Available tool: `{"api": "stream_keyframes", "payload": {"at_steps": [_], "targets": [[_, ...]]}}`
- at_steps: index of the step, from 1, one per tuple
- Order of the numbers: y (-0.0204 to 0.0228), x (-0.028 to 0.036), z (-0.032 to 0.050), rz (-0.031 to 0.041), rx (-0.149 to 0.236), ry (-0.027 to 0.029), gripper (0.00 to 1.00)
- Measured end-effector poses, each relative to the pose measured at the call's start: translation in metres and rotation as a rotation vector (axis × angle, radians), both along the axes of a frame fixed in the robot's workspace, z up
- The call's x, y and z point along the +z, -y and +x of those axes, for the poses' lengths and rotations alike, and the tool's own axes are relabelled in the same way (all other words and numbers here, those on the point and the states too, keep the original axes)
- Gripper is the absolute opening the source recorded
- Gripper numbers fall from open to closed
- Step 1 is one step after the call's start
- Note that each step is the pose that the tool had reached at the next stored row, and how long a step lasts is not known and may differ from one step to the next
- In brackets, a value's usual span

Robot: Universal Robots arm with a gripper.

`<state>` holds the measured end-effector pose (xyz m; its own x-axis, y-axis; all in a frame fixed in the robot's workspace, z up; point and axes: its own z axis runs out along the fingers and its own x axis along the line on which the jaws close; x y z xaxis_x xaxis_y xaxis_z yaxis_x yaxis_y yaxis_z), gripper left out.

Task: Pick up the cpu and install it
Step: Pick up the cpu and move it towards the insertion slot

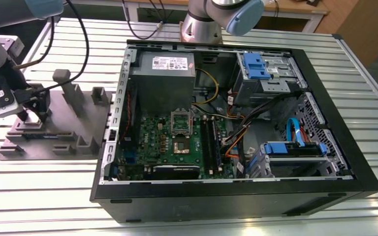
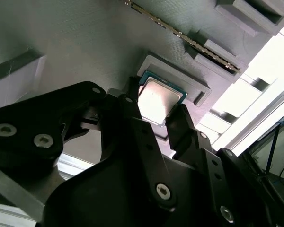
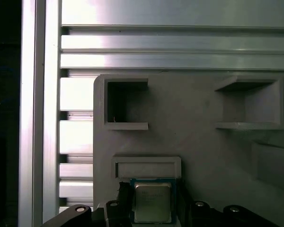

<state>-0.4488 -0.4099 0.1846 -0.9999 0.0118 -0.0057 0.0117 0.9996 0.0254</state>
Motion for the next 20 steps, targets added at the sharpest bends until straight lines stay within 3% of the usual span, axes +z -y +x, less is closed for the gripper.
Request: {"api": "stream_keyframes", "payload": {"at_steps": [20], "targets": [[0.0000,0.0155,0.0000,0.0000,0.000,0.0000,0.48]]}}
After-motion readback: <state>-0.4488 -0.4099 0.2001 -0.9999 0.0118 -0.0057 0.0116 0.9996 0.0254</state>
